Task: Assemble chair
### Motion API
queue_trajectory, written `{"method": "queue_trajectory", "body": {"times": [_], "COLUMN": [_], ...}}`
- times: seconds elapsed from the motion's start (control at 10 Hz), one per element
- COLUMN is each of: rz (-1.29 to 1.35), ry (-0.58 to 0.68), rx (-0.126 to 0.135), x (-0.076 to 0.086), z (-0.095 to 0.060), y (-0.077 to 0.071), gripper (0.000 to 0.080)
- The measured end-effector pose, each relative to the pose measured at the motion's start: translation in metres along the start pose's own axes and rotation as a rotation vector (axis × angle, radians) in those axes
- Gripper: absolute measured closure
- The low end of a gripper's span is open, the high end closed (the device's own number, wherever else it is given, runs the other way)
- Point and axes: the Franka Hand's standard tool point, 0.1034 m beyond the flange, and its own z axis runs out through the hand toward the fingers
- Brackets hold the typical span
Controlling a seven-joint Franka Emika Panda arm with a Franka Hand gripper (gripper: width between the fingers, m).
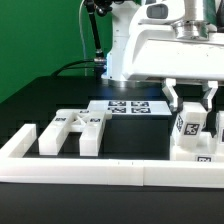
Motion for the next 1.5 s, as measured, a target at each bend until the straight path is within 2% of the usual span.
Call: {"method": "queue_trajectory", "body": {"times": [0.7, 1.0, 1.1, 1.3, 1.5], "rz": [-0.005, -0.006, 0.006, 0.04, 0.071], "ry": [0.041, 0.13, 0.135, 0.138, 0.132], "rx": [-0.007, -0.03, -0.035, -0.028, -0.026], "x": [-0.001, -0.011, -0.013, -0.015, -0.014], "z": [0.0, -0.004, -0.004, -0.003, -0.003], "y": [0.0, 0.01, 0.019, 0.03, 0.026], "gripper": [0.0506, 0.0506, 0.0506, 0.0506, 0.0506]}}
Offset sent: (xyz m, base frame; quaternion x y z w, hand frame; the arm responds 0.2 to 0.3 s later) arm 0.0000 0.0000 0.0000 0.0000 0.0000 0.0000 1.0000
